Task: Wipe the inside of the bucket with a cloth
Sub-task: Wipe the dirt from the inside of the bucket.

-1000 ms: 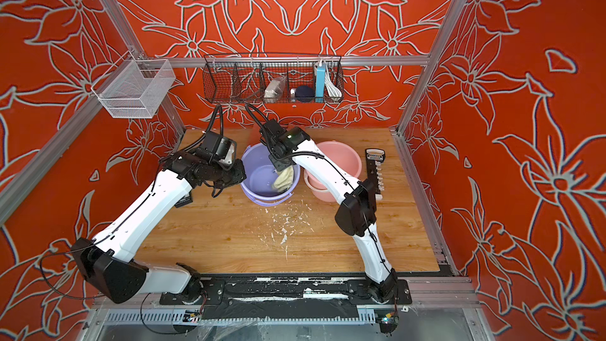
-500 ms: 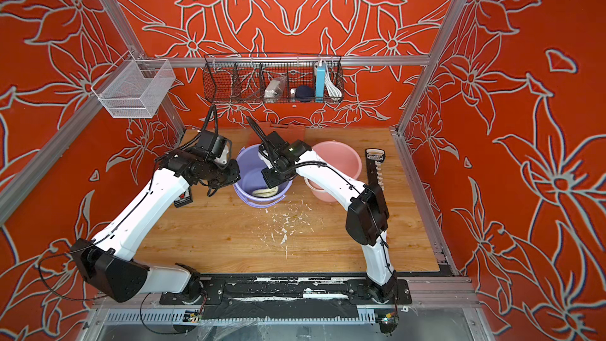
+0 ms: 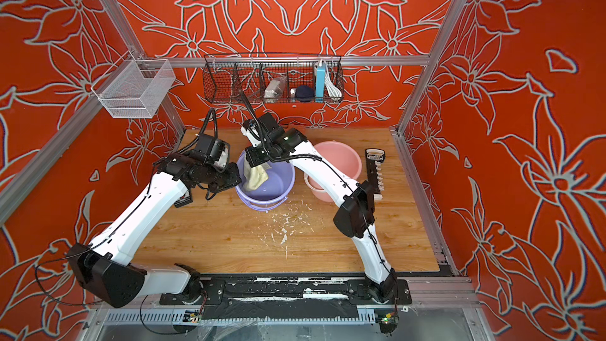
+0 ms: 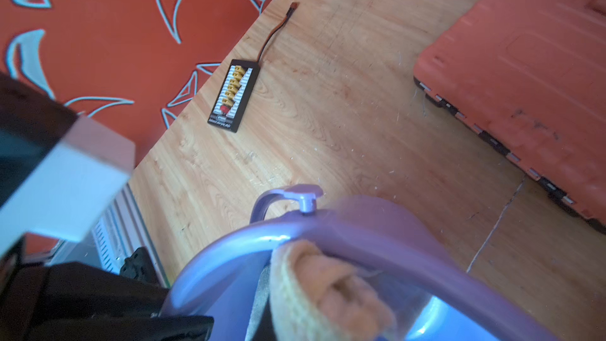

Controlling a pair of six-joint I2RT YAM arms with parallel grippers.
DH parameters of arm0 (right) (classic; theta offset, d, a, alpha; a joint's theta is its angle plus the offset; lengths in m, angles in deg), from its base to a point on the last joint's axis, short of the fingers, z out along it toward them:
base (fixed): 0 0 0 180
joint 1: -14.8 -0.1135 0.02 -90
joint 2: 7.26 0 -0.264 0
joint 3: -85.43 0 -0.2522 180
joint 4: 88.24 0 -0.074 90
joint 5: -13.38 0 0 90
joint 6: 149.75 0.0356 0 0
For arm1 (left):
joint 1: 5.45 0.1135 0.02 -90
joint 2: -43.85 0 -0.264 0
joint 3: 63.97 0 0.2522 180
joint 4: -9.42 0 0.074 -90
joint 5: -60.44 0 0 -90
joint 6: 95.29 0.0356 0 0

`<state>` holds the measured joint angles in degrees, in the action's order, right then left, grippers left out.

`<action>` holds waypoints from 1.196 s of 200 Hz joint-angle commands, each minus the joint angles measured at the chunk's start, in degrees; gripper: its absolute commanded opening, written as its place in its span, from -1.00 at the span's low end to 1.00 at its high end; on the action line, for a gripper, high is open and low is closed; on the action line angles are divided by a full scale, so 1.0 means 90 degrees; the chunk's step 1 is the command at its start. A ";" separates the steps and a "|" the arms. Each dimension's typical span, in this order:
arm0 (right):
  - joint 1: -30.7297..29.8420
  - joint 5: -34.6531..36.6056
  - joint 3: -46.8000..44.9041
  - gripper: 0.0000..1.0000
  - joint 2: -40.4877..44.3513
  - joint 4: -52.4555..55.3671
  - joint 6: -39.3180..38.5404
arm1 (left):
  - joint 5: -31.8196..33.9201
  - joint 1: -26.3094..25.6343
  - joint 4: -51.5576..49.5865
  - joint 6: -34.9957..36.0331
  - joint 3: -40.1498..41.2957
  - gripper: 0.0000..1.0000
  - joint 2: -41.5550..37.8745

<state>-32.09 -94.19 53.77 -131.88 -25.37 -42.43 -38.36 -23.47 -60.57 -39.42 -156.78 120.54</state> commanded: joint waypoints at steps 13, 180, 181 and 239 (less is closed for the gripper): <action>0.0154 0.1655 0.1601 -1.00 -0.1080 0.1027 -0.0278 | -0.0291 -0.0026 -0.0169 0.0164 0.0079 -1.00 -0.0358; -0.0244 0.2226 -0.2539 -1.00 0.1511 0.0744 -0.1172 | 0.0085 0.0147 0.0198 0.0096 -0.0853 -1.00 0.0849; -0.0241 0.2133 -0.2560 -1.00 0.1526 0.0716 -0.1173 | 0.0072 0.0152 0.0200 0.0094 -0.0859 -1.00 0.0852; -0.0229 -0.0743 -0.1833 -1.00 0.0866 -0.0030 -0.1012 | -0.0223 0.0147 0.0215 0.0109 -0.0830 -1.00 0.0705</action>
<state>-33.97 -89.53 31.92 -119.95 -22.40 -51.87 -38.12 -22.40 -59.12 -39.05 -163.07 128.58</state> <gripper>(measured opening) 0.062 0.095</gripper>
